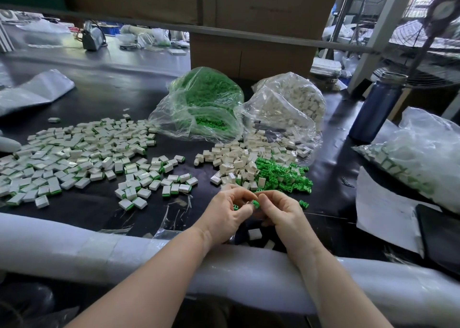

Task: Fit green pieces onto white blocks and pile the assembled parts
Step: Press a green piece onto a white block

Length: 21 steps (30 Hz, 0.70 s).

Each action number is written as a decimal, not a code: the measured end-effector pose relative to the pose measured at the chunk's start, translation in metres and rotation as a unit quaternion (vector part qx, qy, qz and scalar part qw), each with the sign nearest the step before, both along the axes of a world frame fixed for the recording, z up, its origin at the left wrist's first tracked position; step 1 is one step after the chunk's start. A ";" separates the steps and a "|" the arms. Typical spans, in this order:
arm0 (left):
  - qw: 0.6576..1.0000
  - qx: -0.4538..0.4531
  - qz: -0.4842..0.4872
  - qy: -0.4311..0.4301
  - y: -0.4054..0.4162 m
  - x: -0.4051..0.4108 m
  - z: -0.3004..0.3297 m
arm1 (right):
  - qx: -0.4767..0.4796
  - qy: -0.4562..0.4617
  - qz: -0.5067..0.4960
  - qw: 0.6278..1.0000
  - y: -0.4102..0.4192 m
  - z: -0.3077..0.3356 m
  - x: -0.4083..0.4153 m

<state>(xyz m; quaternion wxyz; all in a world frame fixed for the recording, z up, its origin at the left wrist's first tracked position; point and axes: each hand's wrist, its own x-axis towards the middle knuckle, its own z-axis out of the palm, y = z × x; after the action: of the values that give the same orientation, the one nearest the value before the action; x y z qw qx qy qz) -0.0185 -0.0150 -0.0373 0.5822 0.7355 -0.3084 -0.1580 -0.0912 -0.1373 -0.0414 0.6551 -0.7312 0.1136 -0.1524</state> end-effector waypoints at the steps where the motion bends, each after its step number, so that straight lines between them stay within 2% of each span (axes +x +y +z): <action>1: 1.000 0.006 -0.003 -0.010 0.000 0.000 0.000 | -0.014 0.012 0.015 1.000 0.001 0.000 0.000; 3: 1.000 0.016 -0.012 -0.022 0.001 0.000 0.000 | -0.029 0.025 0.039 0.999 0.001 0.001 0.000; 7: 0.999 0.014 -0.035 -0.021 0.001 -0.002 0.002 | 0.024 0.018 0.064 0.997 0.000 0.004 -0.002; 21: 0.996 0.053 -0.061 -0.044 -0.001 -0.005 0.004 | 0.084 0.000 0.049 0.995 0.001 0.006 -0.006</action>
<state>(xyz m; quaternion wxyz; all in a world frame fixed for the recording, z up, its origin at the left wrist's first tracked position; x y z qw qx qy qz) -0.0234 -0.0158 -0.0336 0.5174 0.7517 -0.3687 -0.1772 -0.0976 -0.1366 -0.0353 0.7212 -0.6780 0.0898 -0.1102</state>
